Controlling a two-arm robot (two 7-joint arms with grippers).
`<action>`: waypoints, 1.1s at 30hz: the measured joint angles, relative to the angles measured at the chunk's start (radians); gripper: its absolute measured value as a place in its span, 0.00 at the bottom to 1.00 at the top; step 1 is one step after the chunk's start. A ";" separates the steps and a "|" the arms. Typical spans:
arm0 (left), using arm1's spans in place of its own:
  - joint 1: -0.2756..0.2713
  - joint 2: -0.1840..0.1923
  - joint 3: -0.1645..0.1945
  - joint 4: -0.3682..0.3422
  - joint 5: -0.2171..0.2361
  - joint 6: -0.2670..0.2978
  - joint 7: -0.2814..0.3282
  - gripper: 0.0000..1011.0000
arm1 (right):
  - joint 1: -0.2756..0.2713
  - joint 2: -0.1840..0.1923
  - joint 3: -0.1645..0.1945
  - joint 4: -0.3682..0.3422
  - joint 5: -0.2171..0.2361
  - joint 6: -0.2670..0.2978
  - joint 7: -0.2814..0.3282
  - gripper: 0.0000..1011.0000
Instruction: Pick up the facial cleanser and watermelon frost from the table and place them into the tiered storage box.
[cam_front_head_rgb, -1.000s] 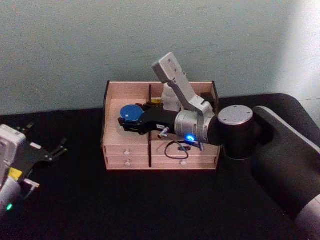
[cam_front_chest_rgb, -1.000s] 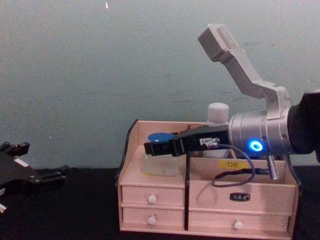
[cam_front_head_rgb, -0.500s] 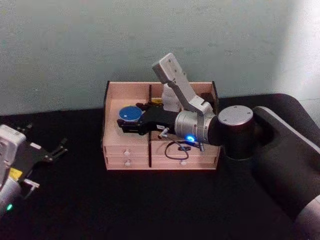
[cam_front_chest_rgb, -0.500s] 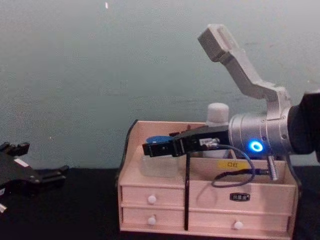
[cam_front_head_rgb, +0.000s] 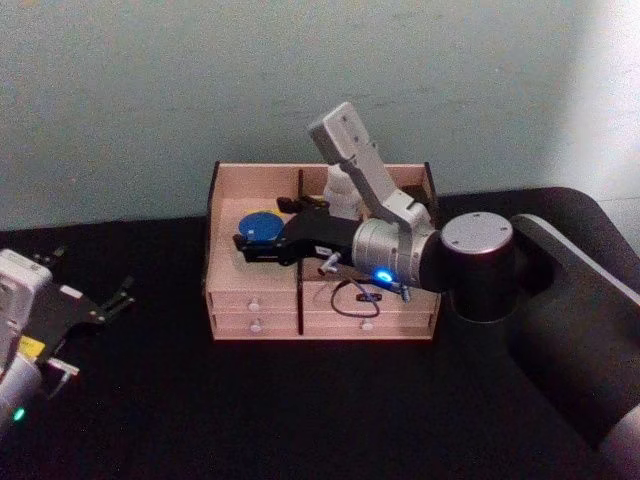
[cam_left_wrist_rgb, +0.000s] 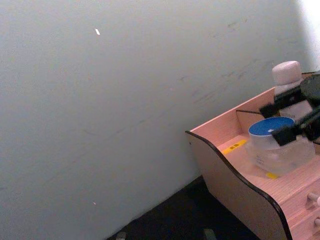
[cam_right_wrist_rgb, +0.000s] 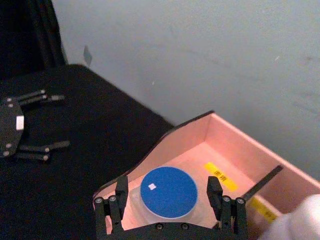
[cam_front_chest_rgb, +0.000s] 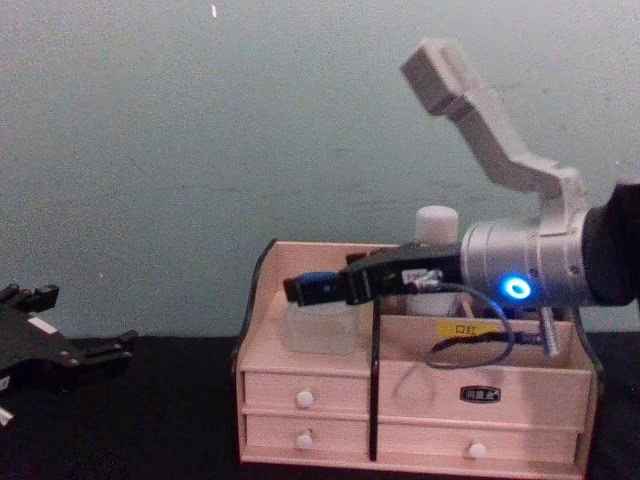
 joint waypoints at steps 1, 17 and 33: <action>0.000 0.000 0.000 0.000 0.000 0.000 0.000 0.99 | -0.010 0.006 0.007 -0.020 0.000 -0.006 -0.006 0.99; 0.000 0.000 0.000 0.000 0.000 0.000 0.000 0.99 | -0.198 0.190 0.092 -0.349 0.082 -0.021 0.045 0.99; 0.000 0.000 0.000 0.000 0.000 0.000 0.000 0.99 | -0.466 0.367 0.277 -0.554 0.130 -0.032 -0.137 0.99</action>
